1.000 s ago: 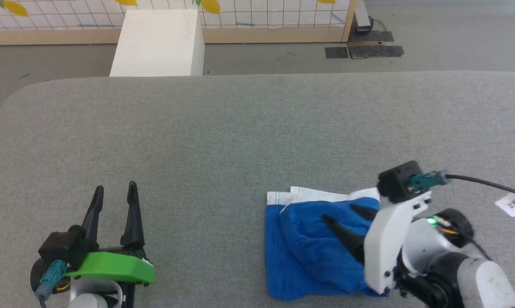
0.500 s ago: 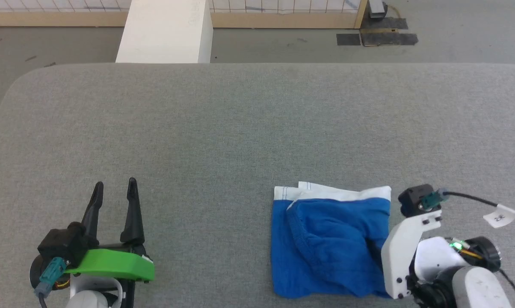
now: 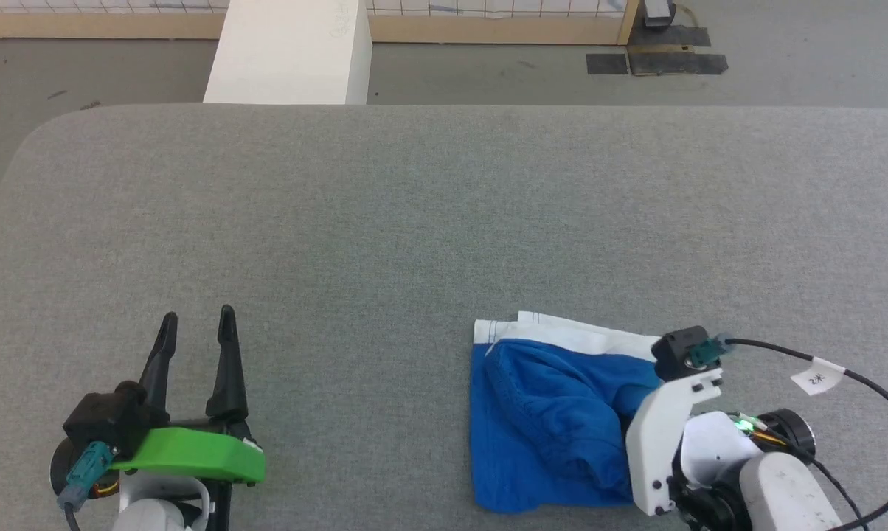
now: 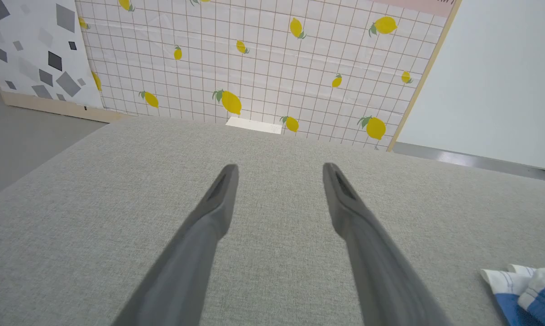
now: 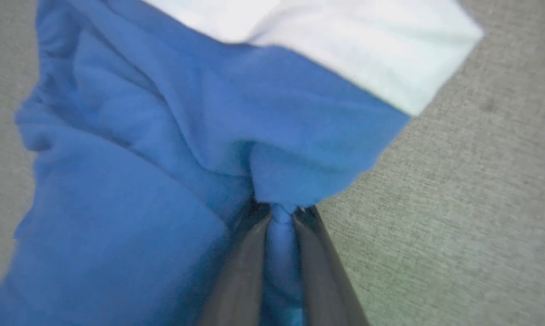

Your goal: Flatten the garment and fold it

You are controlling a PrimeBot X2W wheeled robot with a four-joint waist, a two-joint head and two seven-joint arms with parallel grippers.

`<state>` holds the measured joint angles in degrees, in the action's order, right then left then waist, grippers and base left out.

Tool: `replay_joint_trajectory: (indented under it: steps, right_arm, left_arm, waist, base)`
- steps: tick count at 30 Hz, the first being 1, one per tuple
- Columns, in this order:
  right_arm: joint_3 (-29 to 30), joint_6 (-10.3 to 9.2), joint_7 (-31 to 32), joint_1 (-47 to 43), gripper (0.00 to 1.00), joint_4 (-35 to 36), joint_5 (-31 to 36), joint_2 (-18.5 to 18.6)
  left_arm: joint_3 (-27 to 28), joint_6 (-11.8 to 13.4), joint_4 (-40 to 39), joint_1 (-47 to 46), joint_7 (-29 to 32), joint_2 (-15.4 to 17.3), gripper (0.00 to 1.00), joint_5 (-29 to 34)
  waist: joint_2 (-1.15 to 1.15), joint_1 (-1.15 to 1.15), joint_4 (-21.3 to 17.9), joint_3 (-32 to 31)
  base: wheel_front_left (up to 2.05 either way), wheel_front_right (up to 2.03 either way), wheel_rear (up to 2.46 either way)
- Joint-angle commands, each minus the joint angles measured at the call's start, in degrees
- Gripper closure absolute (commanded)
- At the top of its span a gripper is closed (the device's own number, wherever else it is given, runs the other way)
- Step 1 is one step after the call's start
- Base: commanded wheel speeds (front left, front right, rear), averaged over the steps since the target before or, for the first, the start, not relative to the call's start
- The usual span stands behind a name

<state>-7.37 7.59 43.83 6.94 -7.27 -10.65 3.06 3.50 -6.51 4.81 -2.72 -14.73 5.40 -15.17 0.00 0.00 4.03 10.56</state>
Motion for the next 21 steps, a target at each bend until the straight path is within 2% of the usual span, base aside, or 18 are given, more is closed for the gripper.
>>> replay_joint_trajectory:
  steps: [1,4,7,9,15,18,21]
  right_arm:
    - [-0.61,-0.1,-0.27,0.27,1.0,-1.46,0.39,-0.18]
    - [-1.25,-0.1,0.03,1.08,1.0,-0.75,0.92,-0.16]
    - [-2.91,-0.1,1.2,1.97,1.0,0.87,0.4,1.39]
    - [-5.14,-0.1,2.52,2.9,1.0,2.03,-0.52,3.74]
    - [-13.0,-0.1,5.9,8.47,1.0,4.24,-4.74,12.36]
    - [-14.76,-0.1,5.8,12.04,1.0,3.94,-6.35,15.61]
    - [-14.97,-0.1,5.06,14.93,1.0,2.83,-7.23,17.79]
  left_arm:
    - [0.24,-0.27,0.07,-0.97,-0.27,-0.14,0.0,0.54]
    - [0.11,-0.34,0.13,-0.74,-0.27,-0.16,0.0,0.7]
    - [0.56,-0.35,-0.11,-0.38,-0.27,-0.07,0.0,0.7]
    - [0.93,-0.23,-0.83,0.14,-0.27,-0.09,0.0,0.74]
    - [2.23,0.11,-2.58,1.12,-0.27,0.23,0.0,0.67]
    - [2.43,0.17,-3.5,0.55,-0.27,0.56,0.0,0.73]
    - [2.14,0.11,-4.1,-0.18,-0.27,1.21,0.0,0.99]
  waist:
    - [0.0,0.0,-0.05,-0.21]
    - [0.0,0.0,-0.5,-0.63]
    - [0.0,0.0,-2.59,-0.94]
    - [0.0,0.0,-4.97,-0.77]
    - [0.0,0.0,-15.38,1.22]
    - [0.0,0.0,-20.16,2.6]
    - [0.0,0.0,-23.11,3.89]
  base:
    - [0.0,0.0,0.0]
    - [0.0,0.0,0.0]
    - [0.0,0.0,0.0]
    - [0.0,0.0,0.0]
    - [0.0,0.0,0.0]
    - [0.0,0.0,0.0]
    - [0.0,0.0,0.0]
